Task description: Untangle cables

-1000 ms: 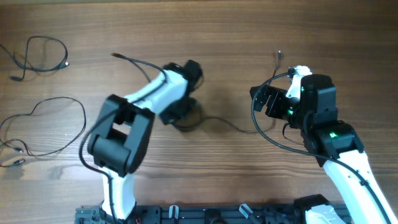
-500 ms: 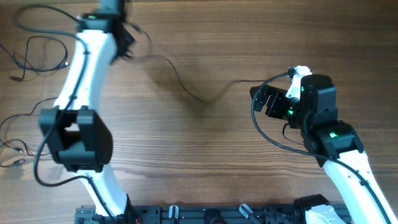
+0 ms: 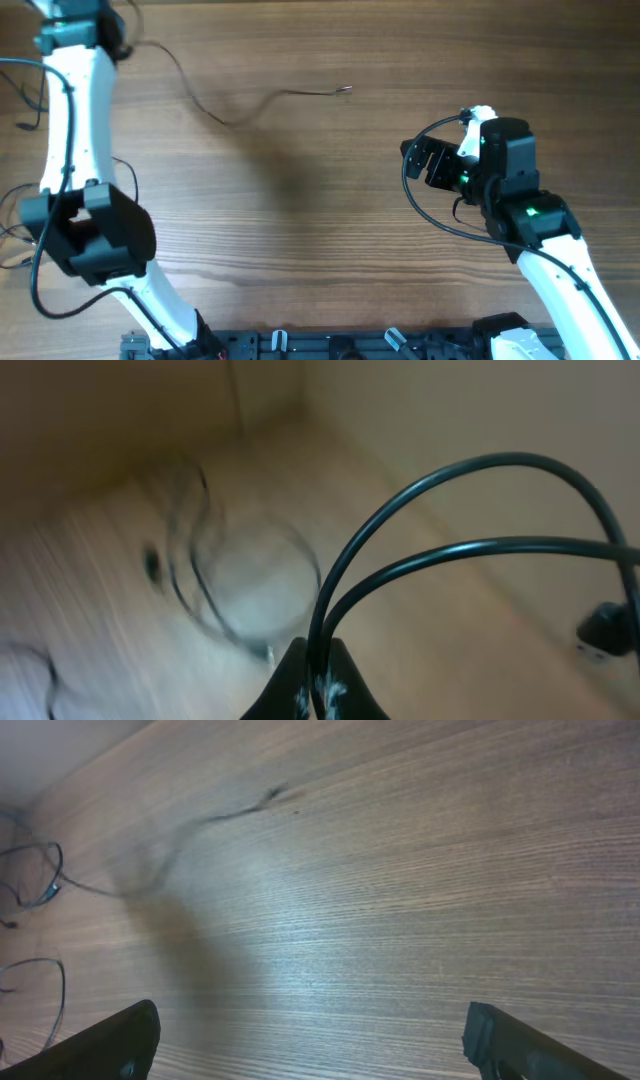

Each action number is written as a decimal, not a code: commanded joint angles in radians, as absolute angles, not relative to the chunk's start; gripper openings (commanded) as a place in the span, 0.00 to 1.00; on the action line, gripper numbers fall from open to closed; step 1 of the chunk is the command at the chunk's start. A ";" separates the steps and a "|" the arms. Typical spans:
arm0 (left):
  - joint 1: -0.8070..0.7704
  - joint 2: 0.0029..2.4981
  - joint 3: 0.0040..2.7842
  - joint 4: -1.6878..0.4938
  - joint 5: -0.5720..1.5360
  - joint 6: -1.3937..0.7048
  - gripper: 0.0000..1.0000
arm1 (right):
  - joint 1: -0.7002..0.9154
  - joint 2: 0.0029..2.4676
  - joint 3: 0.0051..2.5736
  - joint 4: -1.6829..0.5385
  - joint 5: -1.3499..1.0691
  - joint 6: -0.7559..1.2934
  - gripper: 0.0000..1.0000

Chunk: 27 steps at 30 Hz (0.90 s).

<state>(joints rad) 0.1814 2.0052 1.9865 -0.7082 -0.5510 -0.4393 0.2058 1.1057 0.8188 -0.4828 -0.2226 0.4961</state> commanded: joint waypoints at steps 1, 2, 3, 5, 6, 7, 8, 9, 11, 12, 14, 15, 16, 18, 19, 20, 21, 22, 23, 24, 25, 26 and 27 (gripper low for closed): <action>0.219 1.983 2.077 -0.620 -0.773 -0.347 0.04 | 0.202 1.130 0.830 -0.481 -0.202 0.500 1.00; 0.223 1.983 2.081 -0.577 -0.814 -0.315 0.04 | 0.202 1.131 0.830 -0.481 -0.202 0.501 1.00; 0.228 1.983 2.081 -0.538 -0.839 -0.282 0.04 | 0.202 1.135 0.830 -0.481 -0.202 0.500 1.00; 0.238 1.983 2.081 -0.438 -0.842 -0.163 0.04 | 0.202 1.142 0.830 -0.481 -0.202 0.500 1.00; 0.239 1.983 2.081 -0.426 -0.824 -0.142 0.04 | 0.202 1.143 0.830 -0.481 -0.202 0.500 1.00; 0.239 1.983 2.081 -0.426 -0.782 -0.121 0.04 | 0.202 1.145 0.830 -0.481 -0.202 0.500 1.00; 0.237 1.984 2.081 -0.460 -0.666 -0.103 0.04 | 0.202 1.147 0.830 -0.481 -0.202 0.500 1.00; 0.237 1.984 2.080 -0.488 -0.593 -0.103 0.04 | 0.202 1.149 0.830 -0.480 -0.202 0.500 1.00; 0.238 1.984 2.080 -0.553 -0.424 -0.103 0.04 | 0.202 1.155 0.830 -0.480 -0.202 0.500 1.00; 0.238 1.984 2.080 -0.585 -0.337 -0.104 0.04 | 0.202 1.157 0.830 -0.481 -0.202 0.500 1.00; 0.237 1.986 2.080 -0.636 -0.160 -0.103 0.04 | 0.202 1.164 0.830 -0.481 -0.202 0.500 1.00; 0.237 1.986 2.080 -0.646 -0.110 -0.103 0.04 | 0.202 1.168 0.830 -0.481 -0.202 0.500 1.00; 0.237 1.986 2.080 -0.656 -0.036 -0.100 0.04 | 0.202 1.170 0.830 -0.480 -0.202 0.500 1.00; 0.237 1.986 2.080 -0.659 0.049 -0.077 0.04 | 0.202 1.175 0.830 -0.481 -0.202 0.500 1.00; 0.237 1.986 2.080 -0.659 0.074 -0.074 0.04 | 0.202 1.180 0.830 -0.481 -0.202 0.500 1.00; 0.234 1.986 2.080 -0.664 0.078 -0.074 0.04 | 0.202 1.181 0.830 -0.481 -0.202 0.500 1.00; 0.231 1.986 2.080 -0.667 0.078 -0.074 0.04 | 0.202 1.182 0.830 -0.480 -0.202 0.500 0.99; 0.228 1.986 2.080 -0.671 0.078 -0.074 0.04 | 0.202 1.182 0.830 -0.481 -0.202 0.500 1.00; 0.223 1.986 2.080 -0.675 0.079 -0.075 0.04 | 0.202 1.182 0.830 -0.480 -0.202 0.500 1.00; 0.216 1.986 2.080 -0.677 0.080 -0.075 0.04 | 0.202 1.182 0.830 -0.480 -0.202 0.500 1.00; 0.208 1.986 2.080 -0.680 0.090 -0.074 0.04 | 0.202 1.182 0.830 -0.481 -0.202 0.500 1.00; 0.197 1.986 2.080 -0.682 0.108 -0.073 0.04 | 0.202 1.182 0.830 -0.480 -0.202 0.500 1.00; 0.186 1.986 2.080 -0.686 0.136 -0.061 0.04 | 0.202 1.182 0.830 -0.480 -0.202 0.500 1.00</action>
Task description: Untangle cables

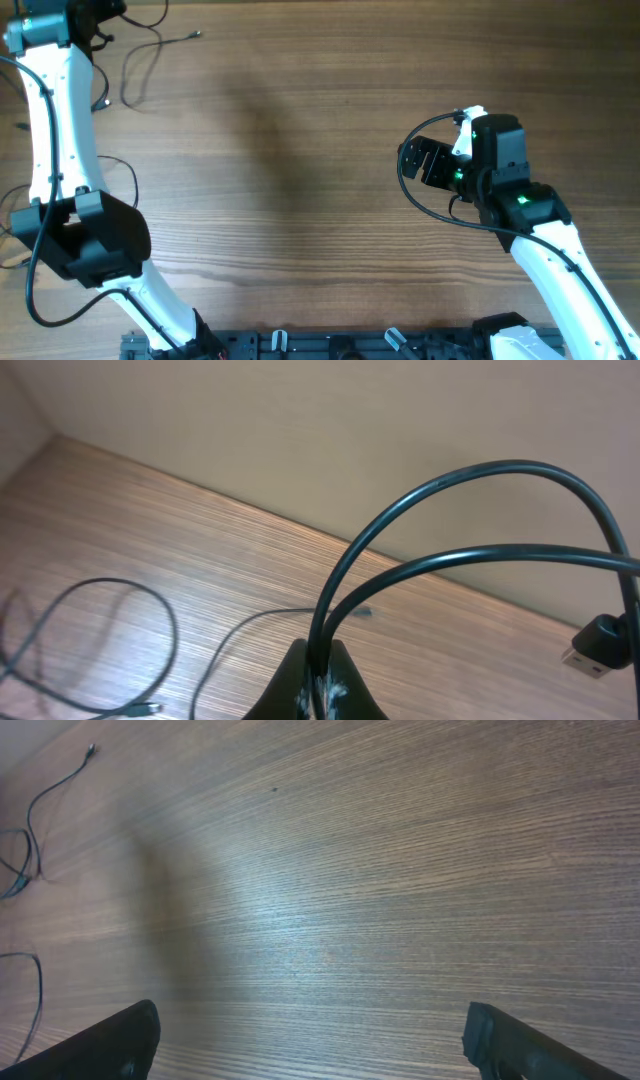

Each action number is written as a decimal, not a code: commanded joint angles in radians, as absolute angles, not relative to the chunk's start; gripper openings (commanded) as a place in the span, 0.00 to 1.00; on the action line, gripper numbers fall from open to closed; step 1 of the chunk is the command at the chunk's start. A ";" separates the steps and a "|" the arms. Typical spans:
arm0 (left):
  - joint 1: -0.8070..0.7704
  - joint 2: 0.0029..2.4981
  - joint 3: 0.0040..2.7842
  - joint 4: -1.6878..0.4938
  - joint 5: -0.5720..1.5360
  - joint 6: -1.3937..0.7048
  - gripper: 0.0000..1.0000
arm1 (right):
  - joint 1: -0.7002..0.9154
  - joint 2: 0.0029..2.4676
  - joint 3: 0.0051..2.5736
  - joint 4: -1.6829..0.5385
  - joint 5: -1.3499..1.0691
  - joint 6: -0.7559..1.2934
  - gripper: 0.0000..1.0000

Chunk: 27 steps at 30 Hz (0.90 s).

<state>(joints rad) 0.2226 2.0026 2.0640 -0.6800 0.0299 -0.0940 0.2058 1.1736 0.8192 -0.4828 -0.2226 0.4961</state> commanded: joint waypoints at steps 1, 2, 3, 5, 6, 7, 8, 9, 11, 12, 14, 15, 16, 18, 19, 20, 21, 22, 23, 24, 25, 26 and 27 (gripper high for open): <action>0.174 1.986 2.080 -0.686 0.157 -0.057 0.04 | 0.202 1.182 0.830 -0.480 -0.202 0.500 1.00; 0.163 1.986 2.080 -0.686 0.156 -0.060 0.04 | 0.202 1.182 0.830 -0.480 -0.202 0.500 1.00; 0.153 1.986 2.080 -0.689 0.150 -0.063 0.04 | 0.202 1.182 0.830 -0.480 -0.202 0.500 1.00; 0.141 1.986 2.080 -0.694 0.069 -0.144 0.04 | 0.202 1.182 0.830 -0.480 -0.202 0.500 1.00; 0.138 1.987 2.080 -0.698 0.009 -0.199 0.04 | 0.202 1.182 0.830 -0.480 -0.202 0.500 1.00; 0.137 1.991 2.080 -0.702 -0.041 -0.245 0.04 | 0.202 1.182 0.830 -0.481 -0.202 0.500 1.00; 0.138 1.993 2.080 -0.712 -0.105 -0.318 0.04 | 0.202 1.182 0.830 -0.480 -0.202 0.500 1.00; 0.138 1.998 2.080 -0.728 -0.176 -0.402 0.04 | 0.202 1.182 0.830 -0.481 -0.202 0.500 1.00; 0.144 2.012 2.080 -0.787 -0.271 -0.590 0.04 | 0.202 1.182 0.830 -0.481 -0.202 0.500 1.00; 0.147 2.024 2.079 -0.821 -0.280 -0.672 0.04 | 0.202 1.182 0.830 -0.481 -0.202 0.500 1.00; 0.149 2.051 2.079 -0.857 -0.278 -0.768 0.04 | 0.202 1.182 0.830 -0.480 -0.202 0.500 1.00; 0.149 2.070 2.079 -0.866 -0.278 -0.801 0.04 | 0.202 1.182 0.830 -0.481 -0.202 0.500 0.99; 0.147 2.093 2.079 -0.873 -0.277 -0.833 0.04 | 0.202 1.182 0.830 -0.480 -0.202 0.500 1.00; 0.138 2.132 2.079 -0.892 -0.274 -0.850 0.04 | 0.202 1.182 0.830 -0.480 -0.202 0.500 1.00; 0.135 2.147 2.079 -0.902 -0.274 -0.849 0.04 | 0.202 1.182 0.830 -0.480 -0.202 0.500 1.00; 0.133 2.160 2.079 -0.914 -0.274 -0.850 0.04 | 0.202 1.182 0.830 -0.480 -0.202 0.500 1.00; 0.131 2.179 2.079 -0.932 -0.275 -0.849 0.04 | 0.202 1.182 0.830 -0.481 -0.202 0.500 1.00; 0.131 2.194 2.079 -0.950 -0.275 -0.849 0.04 | 0.202 1.182 0.830 -0.481 -0.202 0.500 1.00; 0.131 2.210 2.078 -0.969 -0.281 -0.849 0.04 | 0.202 1.182 0.830 -0.481 -0.202 0.500 1.00; 0.131 2.234 2.078 -1.002 -0.298 -0.849 0.04 | 0.202 1.182 0.830 -0.481 -0.202 0.500 1.00; 0.133 2.249 2.078 -1.023 -0.310 -0.849 0.04 | 0.202 1.182 0.830 -0.481 -0.202 0.500 1.00; 0.135 2.258 2.078 -1.039 -0.317 -0.848 0.04 | 0.202 1.182 0.830 -0.480 -0.202 0.500 1.00; 0.136 2.268 2.078 -1.058 -0.322 -0.845 0.06 | 0.202 1.182 0.830 -0.481 -0.202 0.500 1.00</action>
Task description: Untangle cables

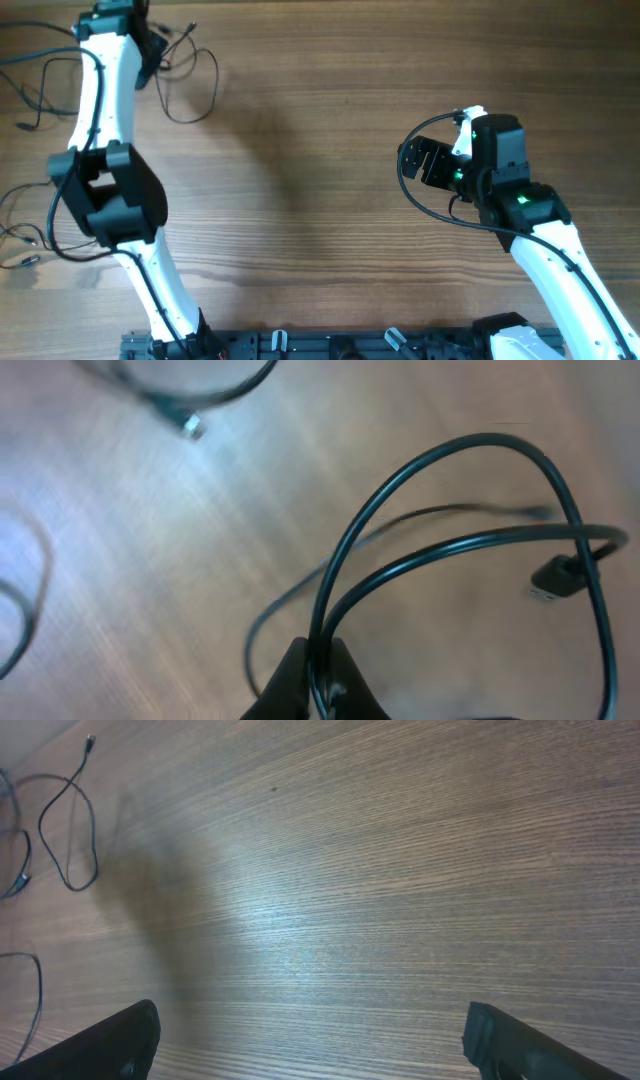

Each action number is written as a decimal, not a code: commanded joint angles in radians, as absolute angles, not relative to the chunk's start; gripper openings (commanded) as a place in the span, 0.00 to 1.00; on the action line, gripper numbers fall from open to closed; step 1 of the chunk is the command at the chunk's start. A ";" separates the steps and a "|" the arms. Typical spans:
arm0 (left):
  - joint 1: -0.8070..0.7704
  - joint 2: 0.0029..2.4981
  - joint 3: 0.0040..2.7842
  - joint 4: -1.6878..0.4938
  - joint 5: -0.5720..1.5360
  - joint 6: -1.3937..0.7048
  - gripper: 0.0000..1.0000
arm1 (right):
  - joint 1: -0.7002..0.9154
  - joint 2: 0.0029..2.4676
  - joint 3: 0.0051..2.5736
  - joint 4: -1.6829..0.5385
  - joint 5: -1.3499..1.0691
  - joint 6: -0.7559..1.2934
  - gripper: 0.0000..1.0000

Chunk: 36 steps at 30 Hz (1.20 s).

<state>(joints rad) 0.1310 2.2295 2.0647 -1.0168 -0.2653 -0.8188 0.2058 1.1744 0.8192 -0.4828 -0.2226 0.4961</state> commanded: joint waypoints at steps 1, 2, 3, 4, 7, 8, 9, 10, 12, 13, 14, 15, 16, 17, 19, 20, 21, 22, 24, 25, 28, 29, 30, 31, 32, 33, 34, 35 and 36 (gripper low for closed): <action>0.139 2.275 2.078 -1.080 -0.324 -0.845 0.09 | 0.202 1.182 0.830 -0.480 -0.202 0.500 1.00; 0.142 2.284 2.077 -1.105 -0.323 -0.846 0.15 | 0.202 1.182 0.830 -0.480 -0.202 0.500 1.00; 0.144 2.285 2.077 -1.124 -0.322 -0.845 0.29 | 0.202 1.182 0.830 -0.480 -0.202 0.500 1.00; 0.144 2.286 2.077 -1.136 -0.322 -0.845 0.52 | 0.202 1.182 0.830 -0.481 -0.202 0.500 1.00; 0.141 2.286 2.076 -1.166 -0.321 -0.810 1.00 | 0.202 1.182 0.830 -0.480 -0.202 0.500 1.00; 0.141 2.285 2.076 -1.168 -0.319 -0.773 1.00 | 0.202 1.182 0.830 -0.480 -0.202 0.500 1.00; 0.141 2.284 2.076 -1.168 -0.319 -0.728 1.00 | 0.202 1.182 0.830 -0.480 -0.202 0.500 1.00; 0.142 2.279 2.076 -1.168 -0.315 -0.697 1.00 | 0.202 1.182 0.830 -0.480 -0.202 0.500 1.00; 0.146 2.254 2.076 -1.169 -0.307 -0.650 1.00 | 0.202 1.182 0.830 -0.481 -0.202 0.500 1.00; 0.147 2.239 2.076 -1.168 -0.301 -0.635 1.00 | 0.202 1.182 0.830 -0.481 -0.202 0.500 1.00; 0.149 2.207 2.076 -1.168 -0.287 -0.624 1.00 | 0.202 1.182 0.830 -0.481 -0.202 0.500 1.00; 0.150 2.178 2.076 -1.168 -0.269 -0.606 1.00 | 0.202 1.182 0.830 -0.480 -0.202 0.500 1.00; 0.151 2.145 2.076 -1.168 -0.247 -0.589 1.00 | 0.202 1.182 0.830 -0.481 -0.202 0.500 1.00; 0.151 2.098 2.076 -1.168 -0.212 -0.556 1.00 | 0.202 1.182 0.830 -0.480 -0.202 0.500 1.00; 0.151 2.023 2.076 -1.169 -0.146 -0.503 1.00 | 0.202 1.182 0.830 -0.481 -0.202 0.500 1.00; 0.151 1.998 2.076 -1.168 -0.118 -0.486 1.00 | 0.202 1.182 0.830 -0.480 -0.202 0.500 1.00; 0.151 1.964 2.076 -1.164 -0.082 -0.465 1.00 | 0.202 1.182 0.830 -0.480 -0.202 0.500 1.00; 0.152 1.925 2.076 -1.163 -0.048 -0.448 1.00 | 0.202 1.182 0.830 -0.481 -0.202 0.500 1.00; 0.154 1.875 2.076 -1.166 -0.021 -0.448 1.00 | 0.202 1.182 0.830 -0.481 -0.202 0.500 1.00; 0.156 1.847 2.076 -1.172 -0.002 -0.448 1.00 | 0.202 1.182 0.830 -0.481 -0.202 0.500 0.99; 0.162 1.785 2.074 -1.199 0.059 -0.427 1.00 | 0.202 1.182 0.830 -0.480 -0.202 0.500 1.00; 0.162 1.768 2.074 -1.209 0.072 -0.407 1.00 | 0.202 1.182 0.830 -0.480 -0.202 0.500 1.00; 0.162 1.747 2.074 -1.222 0.080 -0.390 1.00 | 0.202 1.182 0.830 -0.480 -0.202 0.500 1.00; 0.162 1.731 2.073 -1.231 0.083 -0.377 1.00 | 0.202 1.182 0.830 -0.480 -0.202 0.500 1.00; 0.162 1.682 2.066 -1.240 0.086 -0.341 1.00 | 0.202 1.182 0.830 -0.480 -0.202 0.500 1.00; 0.162 1.654 2.058 -1.238 0.086 -0.331 1.00 | 0.202 1.182 0.830 -0.480 -0.202 0.500 1.00; 0.162 1.623 2.050 -1.234 0.086 -0.319 1.00 | 0.202 1.182 0.830 -0.481 -0.202 0.500 1.00; 0.162 1.591 2.040 -1.229 0.086 -0.316 1.00 | 0.202 1.182 0.830 -0.480 -0.202 0.500 1.00; 0.162 1.547 2.022 -1.219 0.090 -0.301 1.00 | 0.202 1.182 0.830 -0.481 -0.202 0.500 1.00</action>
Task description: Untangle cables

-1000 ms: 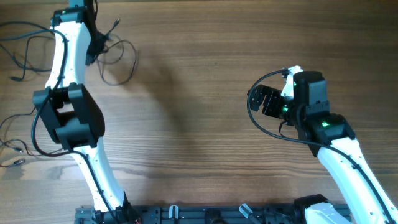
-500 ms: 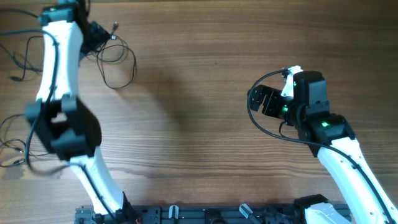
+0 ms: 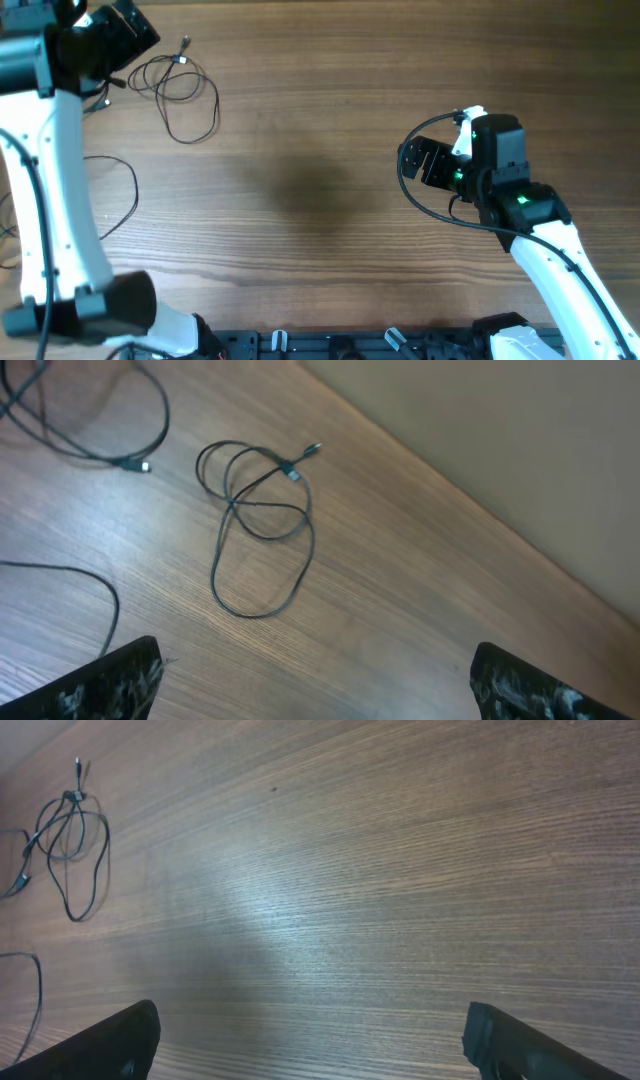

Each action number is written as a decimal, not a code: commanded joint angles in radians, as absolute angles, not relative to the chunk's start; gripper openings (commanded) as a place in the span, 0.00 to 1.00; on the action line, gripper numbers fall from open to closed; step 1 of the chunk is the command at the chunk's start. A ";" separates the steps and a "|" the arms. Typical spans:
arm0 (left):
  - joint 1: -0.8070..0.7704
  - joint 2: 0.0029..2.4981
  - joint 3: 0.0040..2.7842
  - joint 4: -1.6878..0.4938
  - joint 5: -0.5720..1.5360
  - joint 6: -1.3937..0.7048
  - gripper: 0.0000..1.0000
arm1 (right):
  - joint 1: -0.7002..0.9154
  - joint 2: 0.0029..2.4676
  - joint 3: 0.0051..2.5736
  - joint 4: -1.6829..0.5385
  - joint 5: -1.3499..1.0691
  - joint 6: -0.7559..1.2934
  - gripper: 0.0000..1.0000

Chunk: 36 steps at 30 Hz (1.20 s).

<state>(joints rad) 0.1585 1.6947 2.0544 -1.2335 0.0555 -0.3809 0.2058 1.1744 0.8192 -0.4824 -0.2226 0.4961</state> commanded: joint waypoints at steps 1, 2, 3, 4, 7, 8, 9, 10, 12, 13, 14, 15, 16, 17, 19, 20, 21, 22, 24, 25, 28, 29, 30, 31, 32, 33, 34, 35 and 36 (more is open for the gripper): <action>0.162 1.509 2.004 -1.210 0.098 -0.288 1.00 | 0.202 1.182 0.830 -0.481 -0.202 0.500 1.00; 0.162 1.468 1.979 -1.201 0.101 -0.279 1.00 | 0.202 1.182 0.830 -0.481 -0.202 0.500 1.00; 0.162 1.423 1.946 -1.192 0.102 -0.262 1.00 | 0.202 1.182 0.830 -0.481 -0.202 0.500 1.00; 0.162 1.373 1.904 -1.178 0.100 -0.249 1.00 | 0.202 1.182 0.830 -0.481 -0.202 0.500 1.00; 0.162 1.196 1.718 -1.082 0.101 -0.269 1.00 | 0.202 1.182 0.830 -0.481 -0.202 0.500 1.00; 0.162 1.136 1.649 -1.042 0.108 -0.279 1.00 | 0.202 1.182 0.830 -0.480 -0.202 0.500 1.00; 0.162 1.059 1.560 -0.995 0.122 -0.281 1.00 | 0.202 1.182 0.830 -0.481 -0.202 0.500 1.00; 0.162 0.994 1.492 -0.962 0.123 -0.286 1.00 | 0.202 1.182 0.830 -0.480 -0.202 0.500 1.00; 0.162 0.858 1.354 -0.905 0.123 -0.305 1.00 | 0.202 1.182 0.830 -0.480 -0.202 0.500 1.00; 0.162 0.782 1.280 -0.886 0.120 -0.325 1.00 | 0.202 1.182 0.830 -0.480 -0.202 0.500 1.00; 0.162 0.727 1.227 -0.879 0.119 -0.334 1.00 | 0.202 1.182 0.830 -0.481 -0.202 0.500 1.00; 0.162 0.690 1.192 -0.879 0.118 -0.347 1.00 | 0.202 1.182 0.830 -0.480 -0.202 0.500 1.00; 0.162 0.641 1.150 -0.882 0.119 -0.361 1.00 | 0.202 1.182 0.830 -0.480 -0.202 0.500 1.00; 0.162 0.574 1.098 -0.883 0.120 -0.385 1.00 | 0.202 1.182 0.830 -0.481 -0.202 0.500 1.00; 0.162 0.519 1.069 -0.906 0.119 -0.394 1.00 | 0.202 1.182 0.830 -0.481 -0.202 0.500 1.00; 0.162 0.501 1.066 -0.937 0.119 -0.393 1.00 | 0.202 1.182 0.830 -0.481 -0.202 0.500 1.00; 0.162 0.485 1.066 -0.986 0.119 -0.393 1.00 | 0.202 1.182 0.830 -0.480 -0.202 0.500 1.00; 0.162 0.474 1.066 -1.037 0.119 -0.393 1.00 | 0.202 1.182 0.830 -0.481 -0.202 0.500 1.00; 0.162 0.470 1.066 -1.119 0.073 -0.390 1.00 | 0.202 1.182 0.830 -0.480 -0.202 0.500 1.00; 0.162 0.471 1.066 -1.152 0.074 -0.395 1.00 | 0.202 1.182 0.830 -0.481 -0.202 0.500 1.00; 0.162 0.471 1.066 -1.234 0.085 -0.401 0.99 | 0.202 1.182 0.830 -0.480 -0.202 0.500 1.00; 0.161 0.471 1.066 -1.258 0.085 -0.401 1.00 | 0.202 1.182 0.830 -0.481 -0.202 0.500 0.99; 0.161 0.470 1.066 -1.283 0.086 -0.401 1.00 | 0.202 1.182 0.830 -0.481 -0.202 0.500 1.00; 0.161 0.470 1.066 -1.303 0.085 -0.401 1.00 | 0.202 1.182 0.830 -0.480 -0.202 0.500 1.00; 0.161 0.470 1.066 -1.314 0.085 -0.401 1.00 | 0.202 1.182 0.830 -0.480 -0.202 0.500 1.00; 0.159 0.466 1.066 -1.330 0.085 -0.401 1.00 | 0.202 1.182 0.830 -0.481 -0.202 0.500 1.00; 0.155 0.458 1.066 -1.341 0.085 -0.401 1.00 | 0.202 1.182 0.830 -0.480 -0.202 0.500 1.00; 0.148 0.442 1.066 -1.349 0.085 -0.401 1.00 | 0.202 1.182 0.830 -0.480 -0.202 0.500 1.00; 0.141 0.424 1.066 -1.352 0.085 -0.401 1.00 | 0.202 1.182 0.830 -0.481 -0.202 0.500 1.00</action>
